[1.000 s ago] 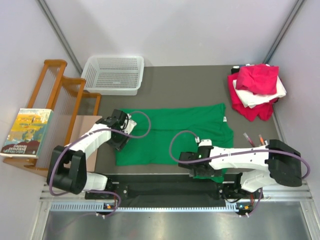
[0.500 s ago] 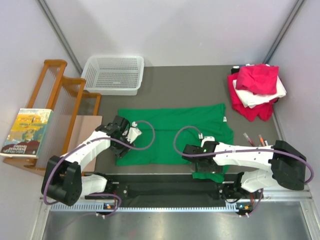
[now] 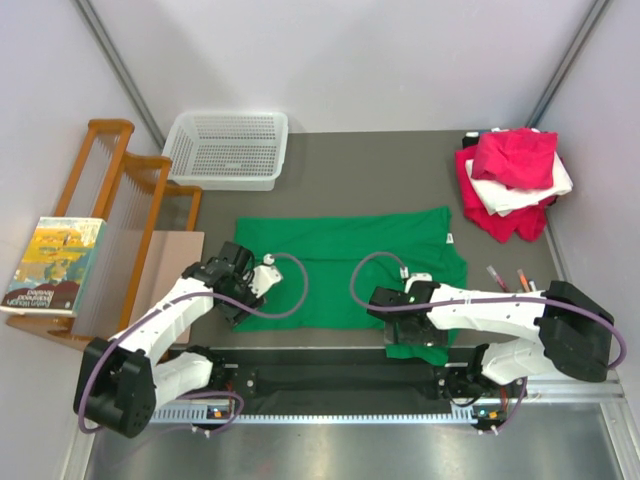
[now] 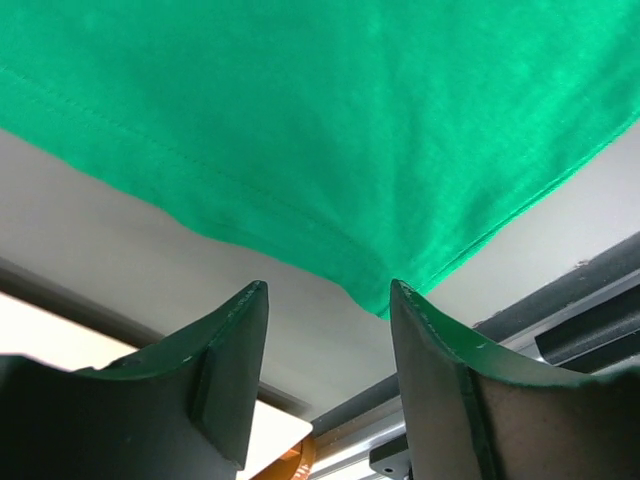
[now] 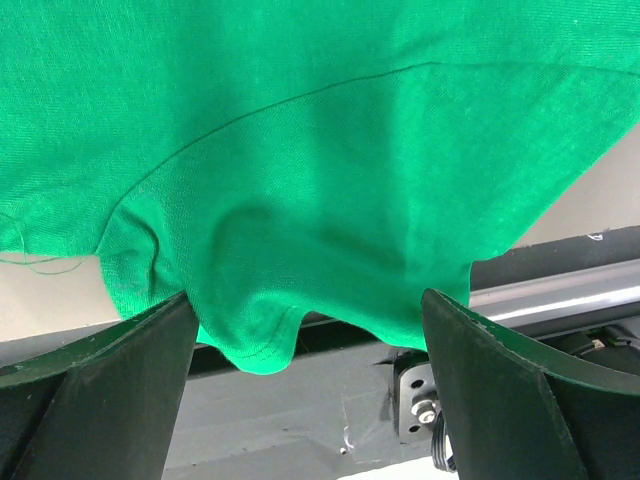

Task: Fold and stack the t-shirts
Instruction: Fold the tshirt

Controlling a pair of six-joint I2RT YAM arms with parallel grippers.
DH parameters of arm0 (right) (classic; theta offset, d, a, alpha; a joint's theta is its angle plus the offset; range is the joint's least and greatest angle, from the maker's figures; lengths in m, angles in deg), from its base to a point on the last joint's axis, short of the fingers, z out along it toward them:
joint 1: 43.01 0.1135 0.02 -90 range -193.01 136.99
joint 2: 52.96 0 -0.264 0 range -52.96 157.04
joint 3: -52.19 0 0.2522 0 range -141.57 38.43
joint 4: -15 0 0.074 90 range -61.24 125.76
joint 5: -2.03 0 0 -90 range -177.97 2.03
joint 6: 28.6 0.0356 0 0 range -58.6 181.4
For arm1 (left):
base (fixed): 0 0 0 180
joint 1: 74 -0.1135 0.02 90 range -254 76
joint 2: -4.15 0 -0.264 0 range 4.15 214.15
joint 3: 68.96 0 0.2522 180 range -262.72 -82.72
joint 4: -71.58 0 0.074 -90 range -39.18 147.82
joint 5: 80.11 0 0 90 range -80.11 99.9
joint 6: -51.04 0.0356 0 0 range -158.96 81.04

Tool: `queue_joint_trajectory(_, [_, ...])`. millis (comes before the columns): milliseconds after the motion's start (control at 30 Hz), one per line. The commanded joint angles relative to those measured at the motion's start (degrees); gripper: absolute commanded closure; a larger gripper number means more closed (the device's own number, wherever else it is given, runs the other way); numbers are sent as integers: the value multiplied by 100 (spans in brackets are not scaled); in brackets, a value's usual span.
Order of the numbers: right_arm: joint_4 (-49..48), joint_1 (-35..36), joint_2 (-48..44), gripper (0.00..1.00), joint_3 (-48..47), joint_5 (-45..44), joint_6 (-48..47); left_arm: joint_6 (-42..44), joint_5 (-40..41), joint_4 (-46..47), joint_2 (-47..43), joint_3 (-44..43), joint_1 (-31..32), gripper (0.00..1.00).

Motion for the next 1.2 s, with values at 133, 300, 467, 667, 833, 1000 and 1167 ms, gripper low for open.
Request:
queue_joint_trajectory(133, [-75, -150, 19, 9, -44, -27, -134, 203, -495, -219, 96, 33, 21, 45])
queue_joint_trajectory(300, [-127, -211, 10, 9, -18, -9, -160, 212, -461, -254, 262, 112, 21, 45])
queue_joint_trajectory(467, [-145, -282, 46, 9, -62, -27, -240, 89, -408, -281, 675, -19, 12, 45])
queue_joint_trajectory(667, [-171, -369, -24, 8, -36, -35, -301, 36, -364, -210, 1106, -72, 12, 46])
queue_joint_trajectory(833, [-224, -431, -51, 9, 52, -27, -336, 71, -425, -158, 1291, -116, 21, 51])
queue_joint_trajectory(1000, [-338, -484, -16, 17, 149, -44, -354, 36, -425, -88, 1414, -213, 20, 59])
queue_joint_trajectory(1167, [-496, -528, 142, 32, 158, 17, -433, -25, -417, -78, 1467, -292, 12, 62])
